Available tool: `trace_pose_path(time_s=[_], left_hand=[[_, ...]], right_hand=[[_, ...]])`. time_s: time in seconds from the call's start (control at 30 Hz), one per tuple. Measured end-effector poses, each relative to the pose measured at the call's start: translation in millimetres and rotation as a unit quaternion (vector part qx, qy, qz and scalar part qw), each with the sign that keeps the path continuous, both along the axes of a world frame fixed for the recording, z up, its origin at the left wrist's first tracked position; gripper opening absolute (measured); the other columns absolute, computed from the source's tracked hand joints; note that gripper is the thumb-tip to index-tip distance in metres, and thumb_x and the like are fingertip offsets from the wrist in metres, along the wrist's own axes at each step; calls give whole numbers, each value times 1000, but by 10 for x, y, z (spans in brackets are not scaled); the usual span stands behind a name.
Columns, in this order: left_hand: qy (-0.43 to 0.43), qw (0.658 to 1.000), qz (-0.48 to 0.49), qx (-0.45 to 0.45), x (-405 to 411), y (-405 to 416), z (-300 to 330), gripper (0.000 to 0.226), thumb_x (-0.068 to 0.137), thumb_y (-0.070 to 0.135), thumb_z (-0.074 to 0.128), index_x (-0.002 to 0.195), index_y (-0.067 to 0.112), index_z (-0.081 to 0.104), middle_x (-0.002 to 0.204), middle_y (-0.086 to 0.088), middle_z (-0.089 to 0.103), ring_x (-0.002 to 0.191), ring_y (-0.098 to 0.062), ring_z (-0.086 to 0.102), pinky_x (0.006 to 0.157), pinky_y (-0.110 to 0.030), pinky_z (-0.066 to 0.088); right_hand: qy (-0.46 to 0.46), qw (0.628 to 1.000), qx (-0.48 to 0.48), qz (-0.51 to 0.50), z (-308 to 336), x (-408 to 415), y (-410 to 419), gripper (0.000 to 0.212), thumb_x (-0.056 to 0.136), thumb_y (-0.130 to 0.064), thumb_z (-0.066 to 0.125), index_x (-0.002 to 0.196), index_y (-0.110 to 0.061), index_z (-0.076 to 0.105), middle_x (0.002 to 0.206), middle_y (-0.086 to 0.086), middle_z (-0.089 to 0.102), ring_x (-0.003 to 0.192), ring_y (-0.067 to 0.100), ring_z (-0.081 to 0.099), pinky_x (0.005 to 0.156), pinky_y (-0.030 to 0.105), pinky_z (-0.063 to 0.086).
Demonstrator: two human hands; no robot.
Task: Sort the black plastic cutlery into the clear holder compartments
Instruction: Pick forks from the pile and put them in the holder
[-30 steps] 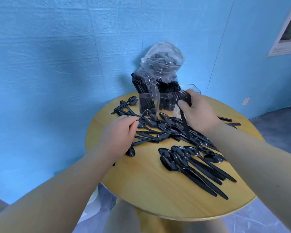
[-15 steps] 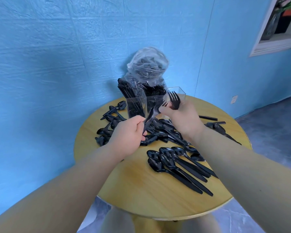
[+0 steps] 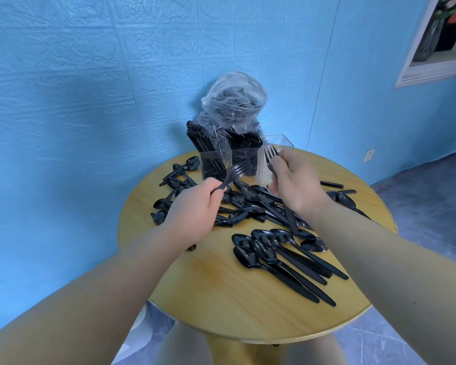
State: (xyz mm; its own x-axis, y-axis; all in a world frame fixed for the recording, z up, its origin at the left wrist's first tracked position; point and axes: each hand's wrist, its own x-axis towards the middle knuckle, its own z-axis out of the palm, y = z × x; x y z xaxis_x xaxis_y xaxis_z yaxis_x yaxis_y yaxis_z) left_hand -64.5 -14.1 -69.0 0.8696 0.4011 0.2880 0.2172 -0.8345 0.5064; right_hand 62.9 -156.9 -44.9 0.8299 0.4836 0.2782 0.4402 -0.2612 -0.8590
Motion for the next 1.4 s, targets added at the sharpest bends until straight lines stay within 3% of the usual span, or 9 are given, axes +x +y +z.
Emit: trace_pose_path(time_s=[0.1, 0.2, 0.47, 0.63, 0.8, 0.93, 1.07, 1.13, 1.4], left_hand=[[-24, 1000, 11, -15, 7, 57, 62, 20, 102, 29, 31, 106, 29, 51, 70, -5, 59, 61, -22, 53, 58, -39, 44], [-26, 999, 16, -14, 57, 117, 130, 22, 102, 27, 31, 111, 28, 51, 65, -3, 55, 58, -20, 51, 57, -38, 44], [-9, 996, -30, -85, 120, 97, 170, 25, 102, 23, 29, 109, 26, 52, 80, 2, 64, 67, -10, 63, 66, -31, 50], [-24, 996, -52, -64, 82, 140, 202, 30, 102, 28, 31, 80, 26, 50, 60, 7, 50, 47, -2, 42, 56, -27, 35], [21, 997, -77, 3, 58, 169, 246, 14, 100, 32, 39, 98, 30, 53, 68, 10, 55, 57, -2, 50, 55, -25, 39], [15, 999, -29, 30, 50, 284, 115, 16, 101, 30, 36, 103, 28, 51, 68, 3, 57, 60, -17, 54, 56, -34, 44], [-14, 997, 49, 59, -62, 381, -206, 18, 102, 30, 33, 105, 25, 50, 60, 4, 50, 54, -15, 49, 49, -30, 35], [-19, 996, 58, 63, -113, 382, -338, 19, 102, 30, 34, 105, 23, 51, 61, 4, 51, 54, -14, 50, 51, -34, 42], [-68, 990, 114, 58, -164, 384, -519, 26, 100, 27, 38, 116, 17, 57, 59, 8, 52, 53, -13, 52, 51, -33, 41]], right_hand=[[7, 1000, 2, -13, 91, 29, -32, 21, 94, -16, 45, 82, -7, 59, 67, 9, 52, 59, 20, 44, 59, 31, 40], [78, 995, 62, -4, 160, 56, -23, 8, 90, -8, 51, 90, -11, 58, 83, 13, 66, 65, 19, 51, 59, 30, 40], [225, 953, 180, 94, 141, -21, 161, 13, 86, 2, 62, 80, -7, 56, 74, 10, 63, 64, 16, 68, 66, 23, 57], [169, 969, 164, 80, 142, -26, 234, 19, 84, 3, 66, 85, -9, 52, 70, 7, 59, 61, 18, 68, 65, 27, 59], [6, 998, 51, 42, 101, 24, 291, 25, 80, -10, 70, 82, -24, 50, 79, 9, 58, 77, 32, 67, 73, 44, 58], [-63, 997, -34, 41, -11, 119, 219, 7, 87, -25, 64, 90, -19, 61, 83, -3, 60, 82, 19, 62, 75, 32, 51], [-239, 879, -413, 15, -284, 199, 55, 37, 92, -45, 44, 93, -15, 66, 94, 7, 60, 103, 27, 50, 79, 32, 44], [-238, 841, -485, 33, -399, 192, 20, 38, 93, -45, 44, 100, -17, 67, 100, 8, 59, 105, 28, 46, 86, 35, 40], [-269, 891, -352, 102, -545, 140, 65, 25, 93, -35, 52, 111, -28, 69, 96, 1, 57, 93, 21, 43, 83, 31, 41]])
